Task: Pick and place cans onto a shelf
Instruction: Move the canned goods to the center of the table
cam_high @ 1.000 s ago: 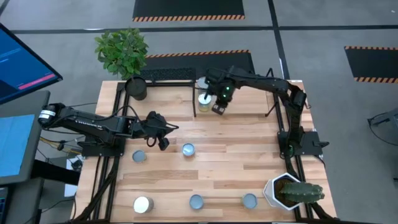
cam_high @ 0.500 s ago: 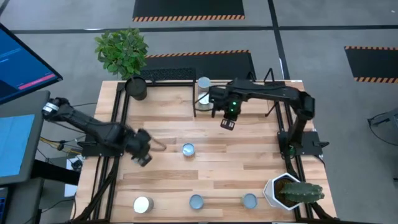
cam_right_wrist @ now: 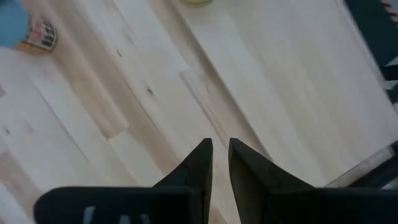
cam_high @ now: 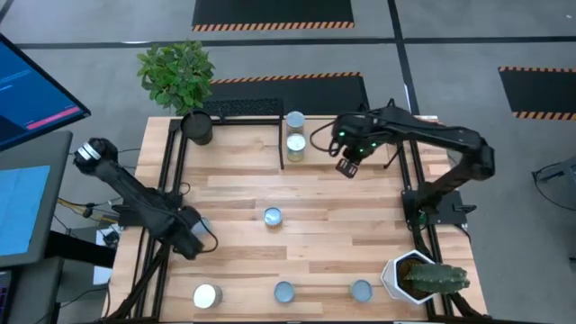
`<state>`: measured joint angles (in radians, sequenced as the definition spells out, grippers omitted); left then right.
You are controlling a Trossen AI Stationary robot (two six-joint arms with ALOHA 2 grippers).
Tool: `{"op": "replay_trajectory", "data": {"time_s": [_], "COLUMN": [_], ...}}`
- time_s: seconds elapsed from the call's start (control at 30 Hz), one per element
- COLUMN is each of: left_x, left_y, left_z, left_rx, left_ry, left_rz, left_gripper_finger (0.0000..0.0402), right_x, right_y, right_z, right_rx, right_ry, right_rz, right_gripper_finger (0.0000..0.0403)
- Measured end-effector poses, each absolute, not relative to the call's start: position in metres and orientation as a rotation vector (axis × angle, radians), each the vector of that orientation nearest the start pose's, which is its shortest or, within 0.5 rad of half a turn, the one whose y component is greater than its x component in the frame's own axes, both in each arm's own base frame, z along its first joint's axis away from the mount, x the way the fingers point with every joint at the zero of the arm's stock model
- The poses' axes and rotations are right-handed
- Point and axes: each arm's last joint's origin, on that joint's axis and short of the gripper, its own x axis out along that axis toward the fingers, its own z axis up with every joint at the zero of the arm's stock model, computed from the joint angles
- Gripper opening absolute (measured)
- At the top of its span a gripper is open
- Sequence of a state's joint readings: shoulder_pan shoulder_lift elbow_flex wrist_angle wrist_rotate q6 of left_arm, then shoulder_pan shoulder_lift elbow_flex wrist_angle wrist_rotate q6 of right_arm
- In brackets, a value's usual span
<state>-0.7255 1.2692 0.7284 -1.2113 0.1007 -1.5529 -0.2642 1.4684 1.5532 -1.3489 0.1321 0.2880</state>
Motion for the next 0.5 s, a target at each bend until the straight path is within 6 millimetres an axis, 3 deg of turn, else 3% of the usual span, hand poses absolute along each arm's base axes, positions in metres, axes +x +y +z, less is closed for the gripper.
{"op": "replay_trajectory", "data": {"time_s": [0.27, 0.4, 0.5], "left_x": [0.144, 0.173, 0.197], "left_y": [-0.113, -0.103, -0.087], "left_z": [0.147, 0.128, 0.129], "left_rx": [-0.335, -0.285, -0.246], "left_ry": [1.749, 1.642, 1.543], "left_rz": [0.836, 0.739, 0.738], "left_gripper_finger": [0.0000, 0.0000, 0.0000], "right_x": [0.221, 0.209, 0.204], "right_y": [-0.059, -0.051, -0.047], "right_z": [0.383, 0.392, 0.397], "right_rx": [0.385, 0.391, 0.402], "right_ry": [1.068, 1.017, 0.985], "right_rz": [-0.542, -0.526, -0.520], "right_gripper_finger": [0.0077, 0.0077, 0.0077]}}
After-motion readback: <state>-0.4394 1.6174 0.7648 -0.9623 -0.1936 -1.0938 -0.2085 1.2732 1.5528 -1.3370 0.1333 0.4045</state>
